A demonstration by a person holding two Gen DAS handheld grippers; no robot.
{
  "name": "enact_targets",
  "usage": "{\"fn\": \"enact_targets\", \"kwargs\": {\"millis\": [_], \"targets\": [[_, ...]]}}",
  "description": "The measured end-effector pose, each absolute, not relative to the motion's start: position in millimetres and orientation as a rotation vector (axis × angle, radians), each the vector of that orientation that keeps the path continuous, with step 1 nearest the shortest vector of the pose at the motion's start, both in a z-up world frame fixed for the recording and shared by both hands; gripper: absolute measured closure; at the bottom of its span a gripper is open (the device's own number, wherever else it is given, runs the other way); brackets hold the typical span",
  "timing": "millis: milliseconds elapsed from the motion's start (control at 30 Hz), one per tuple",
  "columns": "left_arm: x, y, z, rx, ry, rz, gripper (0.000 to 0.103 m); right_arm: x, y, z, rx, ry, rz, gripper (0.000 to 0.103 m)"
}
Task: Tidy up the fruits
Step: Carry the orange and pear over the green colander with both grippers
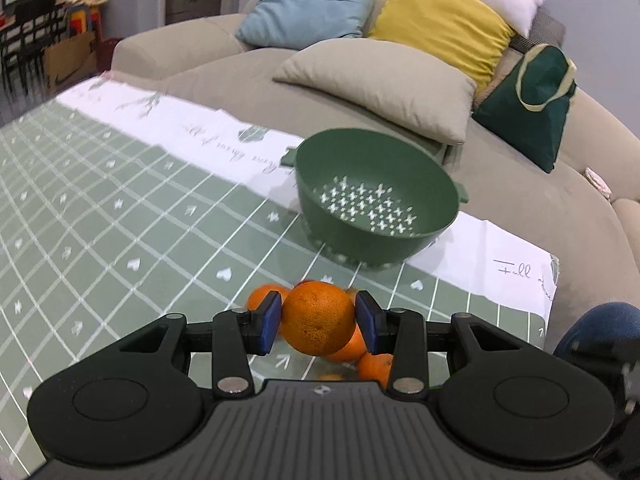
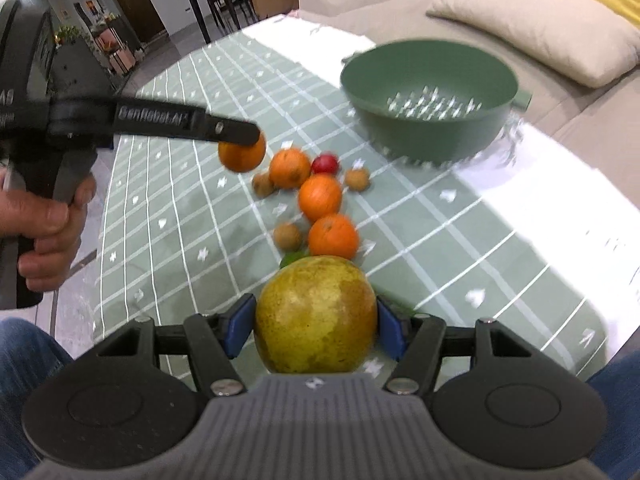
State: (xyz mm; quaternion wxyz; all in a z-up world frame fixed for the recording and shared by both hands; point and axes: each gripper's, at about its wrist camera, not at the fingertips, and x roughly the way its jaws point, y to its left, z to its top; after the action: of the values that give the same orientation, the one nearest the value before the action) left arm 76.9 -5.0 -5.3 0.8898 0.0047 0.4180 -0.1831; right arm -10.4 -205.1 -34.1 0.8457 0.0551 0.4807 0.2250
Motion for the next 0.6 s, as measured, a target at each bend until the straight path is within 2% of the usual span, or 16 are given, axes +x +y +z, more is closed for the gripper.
{"fn": "enact_targets", "kwargs": {"millis": [233,600], "targets": [[96,-33,12,0.102,0.849,-0.434,0.057,37,-234,0,0.093,0.916,0.445,0.042],[138,-91,13,0.285,0.838,-0.593,0.057,131,-265,20,0.014,0.824,0.497,0.042]]}}
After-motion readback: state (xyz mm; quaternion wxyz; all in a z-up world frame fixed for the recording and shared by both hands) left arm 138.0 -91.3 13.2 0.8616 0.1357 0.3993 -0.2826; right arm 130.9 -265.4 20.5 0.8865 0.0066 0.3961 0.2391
